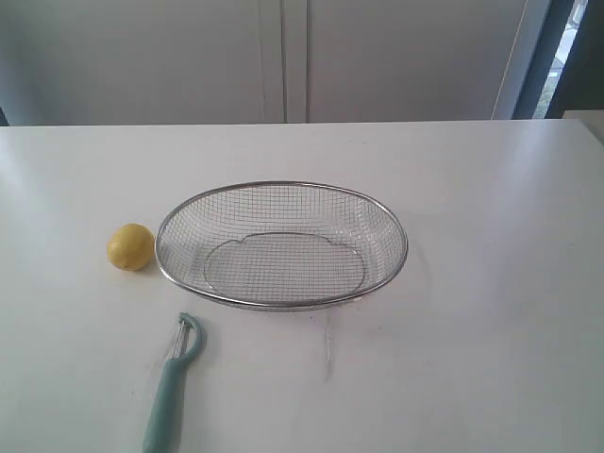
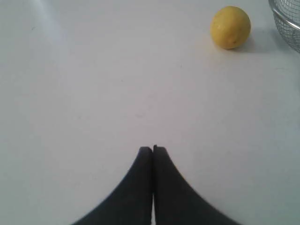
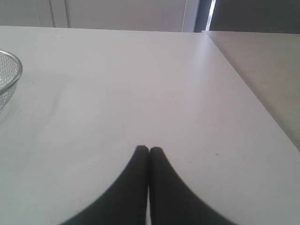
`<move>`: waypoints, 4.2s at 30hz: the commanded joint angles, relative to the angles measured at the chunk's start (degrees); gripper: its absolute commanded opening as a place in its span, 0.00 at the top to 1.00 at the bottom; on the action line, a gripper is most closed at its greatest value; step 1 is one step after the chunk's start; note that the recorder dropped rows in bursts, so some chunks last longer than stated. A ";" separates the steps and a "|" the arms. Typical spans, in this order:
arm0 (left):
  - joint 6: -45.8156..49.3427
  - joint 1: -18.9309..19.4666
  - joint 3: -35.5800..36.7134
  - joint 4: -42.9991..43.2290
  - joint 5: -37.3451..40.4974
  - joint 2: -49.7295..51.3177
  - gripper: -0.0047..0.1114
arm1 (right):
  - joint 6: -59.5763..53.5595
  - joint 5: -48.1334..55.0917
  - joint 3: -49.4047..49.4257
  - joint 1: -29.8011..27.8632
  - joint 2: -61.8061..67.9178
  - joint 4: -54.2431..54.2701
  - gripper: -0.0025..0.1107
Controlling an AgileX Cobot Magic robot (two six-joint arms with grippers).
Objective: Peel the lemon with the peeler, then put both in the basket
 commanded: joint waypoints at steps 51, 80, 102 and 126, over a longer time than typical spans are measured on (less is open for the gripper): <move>-0.27 0.21 0.37 -0.25 0.24 -0.24 0.96 | 0.21 -29.31 0.24 0.21 -0.33 -0.18 0.98; -0.27 0.21 0.37 -0.25 0.24 -0.24 0.96 | 0.21 -18.97 -9.87 0.21 -0.33 -0.18 0.98; -0.27 0.21 0.37 -0.25 0.24 -0.24 0.96 | 0.21 -19.76 -11.68 0.21 -0.33 -0.18 0.98; -0.27 0.21 0.37 -0.25 0.24 -0.24 0.96 | 2.41 -2.38 -24.29 0.21 4.28 -0.09 0.98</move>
